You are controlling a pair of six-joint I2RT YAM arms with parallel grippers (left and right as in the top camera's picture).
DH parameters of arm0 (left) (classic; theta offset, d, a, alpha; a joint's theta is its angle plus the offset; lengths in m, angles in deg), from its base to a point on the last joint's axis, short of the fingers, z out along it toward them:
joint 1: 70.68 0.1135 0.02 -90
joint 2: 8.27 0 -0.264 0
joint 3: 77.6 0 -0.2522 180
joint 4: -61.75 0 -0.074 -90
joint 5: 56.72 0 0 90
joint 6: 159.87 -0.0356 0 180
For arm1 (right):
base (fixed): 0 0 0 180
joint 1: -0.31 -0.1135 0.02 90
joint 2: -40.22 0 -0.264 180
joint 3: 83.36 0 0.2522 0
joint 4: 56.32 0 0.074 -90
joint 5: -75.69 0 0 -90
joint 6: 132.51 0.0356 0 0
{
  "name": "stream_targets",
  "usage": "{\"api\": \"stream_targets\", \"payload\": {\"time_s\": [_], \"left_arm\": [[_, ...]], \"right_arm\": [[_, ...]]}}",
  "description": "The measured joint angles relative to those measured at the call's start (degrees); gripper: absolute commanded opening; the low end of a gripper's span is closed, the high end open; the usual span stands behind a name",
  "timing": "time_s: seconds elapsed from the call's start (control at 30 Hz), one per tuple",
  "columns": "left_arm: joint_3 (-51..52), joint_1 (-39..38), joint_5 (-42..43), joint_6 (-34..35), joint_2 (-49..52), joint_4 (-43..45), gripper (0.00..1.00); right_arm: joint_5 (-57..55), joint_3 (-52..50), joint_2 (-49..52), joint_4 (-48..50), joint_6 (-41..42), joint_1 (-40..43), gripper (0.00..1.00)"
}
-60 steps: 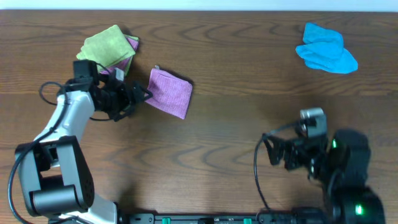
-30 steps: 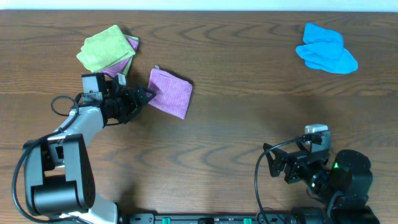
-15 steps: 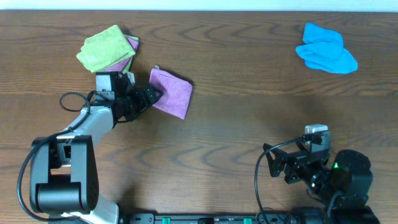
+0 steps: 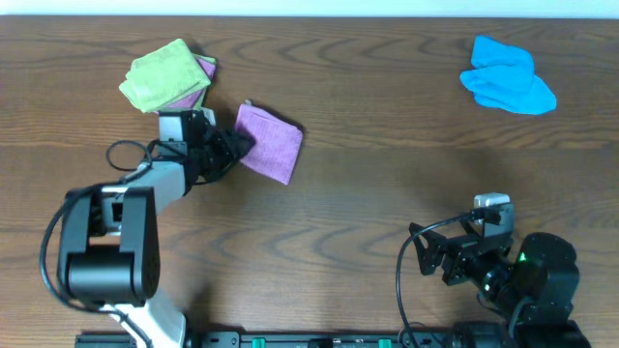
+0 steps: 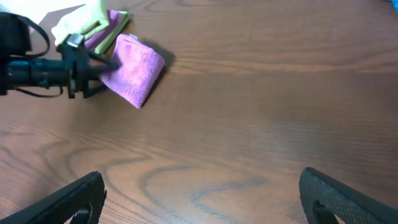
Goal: Fold the cloth
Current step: 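Grasp the edge of the folded purple cloth with the left gripper, then lift the purple cloth with the left gripper onto the green cloth stack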
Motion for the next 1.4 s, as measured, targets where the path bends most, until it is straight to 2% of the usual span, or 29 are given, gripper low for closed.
{"api": "stream_targets", "payload": {"time_s": [0.07, 0.37, 0.53, 0.63, 0.7, 0.87, 0.93, 1.4], "left_arm": [[0.3, -0.4, 0.0, 0.1, 0.8, 2.1, 0.06], [-0.2, -0.6, 5.2, 2.7, 0.9, 10.8, 0.06], [-8.0, -0.6, 8.1, 6.9, 0.9, 10.8, 0.05], [-16.2, -0.6, 8.7, 8.8, 0.9, 7.3, 0.05], [-22.6, -0.5, 8.4, 9.4, 0.9, 1.4, 0.05], [-34.8, 0.4, 4.7, 8.5, 0.9, -11.2, 0.06], [-37.7, 1.3, 2.9, 7.9, 0.9, -13.2, 0.06], [-44.4, 9.7, -5.2, 7.2, 2.8, -13.0, 0.06]], "right_arm": [[0.0, 0.0, 0.0, 0.0, 0.0, 0.0, 0.99], [0.0, 0.0, 0.0, 0.0, 0.0, 0.0, 0.99], [0.0, 0.0, 0.0, 0.0, 0.0, 0.0, 0.99], [0.0, 0.0, 0.0, 0.0, 0.0, 0.0, 0.99], [0.0, 0.0, 0.0, 0.0, 0.0, 0.0, 0.99], [0.0, 0.0, 0.0, 0.0, 0.0, 0.0, 0.99], [0.0, 0.0, 0.0, 0.0, 0.0, 0.0, 0.99], [0.0, 0.0, 0.0, 0.0, 0.0, 0.0, 0.99]]}}
